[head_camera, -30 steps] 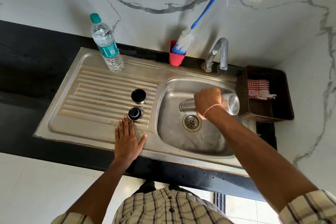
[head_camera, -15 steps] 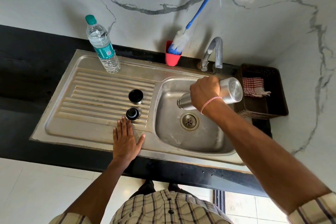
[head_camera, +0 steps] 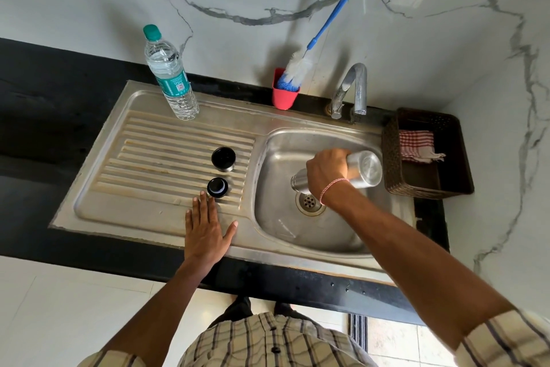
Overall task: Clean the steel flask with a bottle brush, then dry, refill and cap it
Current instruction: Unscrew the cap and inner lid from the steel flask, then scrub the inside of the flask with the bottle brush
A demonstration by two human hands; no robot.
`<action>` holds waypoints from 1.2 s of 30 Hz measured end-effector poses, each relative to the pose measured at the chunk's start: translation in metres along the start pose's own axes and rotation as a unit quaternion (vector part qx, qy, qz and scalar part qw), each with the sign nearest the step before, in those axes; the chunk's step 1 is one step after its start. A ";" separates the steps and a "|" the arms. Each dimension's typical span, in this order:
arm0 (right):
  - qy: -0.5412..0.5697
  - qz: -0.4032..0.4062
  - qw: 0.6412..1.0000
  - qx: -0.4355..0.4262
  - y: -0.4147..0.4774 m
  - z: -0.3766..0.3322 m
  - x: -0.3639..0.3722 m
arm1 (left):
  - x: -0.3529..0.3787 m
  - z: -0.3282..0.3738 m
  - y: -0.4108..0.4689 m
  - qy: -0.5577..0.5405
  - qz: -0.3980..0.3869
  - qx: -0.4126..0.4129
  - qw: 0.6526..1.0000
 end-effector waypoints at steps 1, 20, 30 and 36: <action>-0.003 -0.002 1.000 -0.002 0.000 -0.001 0.000 | 0.000 0.000 0.000 -0.001 -0.001 -0.001 1.000; 0.399 -0.057 0.913 0.053 -0.001 -0.010 0.078 | -0.006 -0.003 -0.003 0.006 0.008 0.012 1.000; 0.621 0.086 0.776 0.067 -0.025 -0.021 0.096 | -0.011 -0.007 -0.012 -0.071 0.069 0.018 0.995; 0.718 0.125 0.683 0.058 -0.030 -0.027 0.087 | -0.034 0.015 -0.030 -0.152 0.253 0.106 0.950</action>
Point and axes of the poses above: each hand's wrist, its own y-axis towards the middle knuckle, its own x-axis out of the palm, z = x × y, the point moved 1 cm from there along y, towards the middle knuckle, and after that the axes turned 6 degrees about x, right-handed, at the moved point
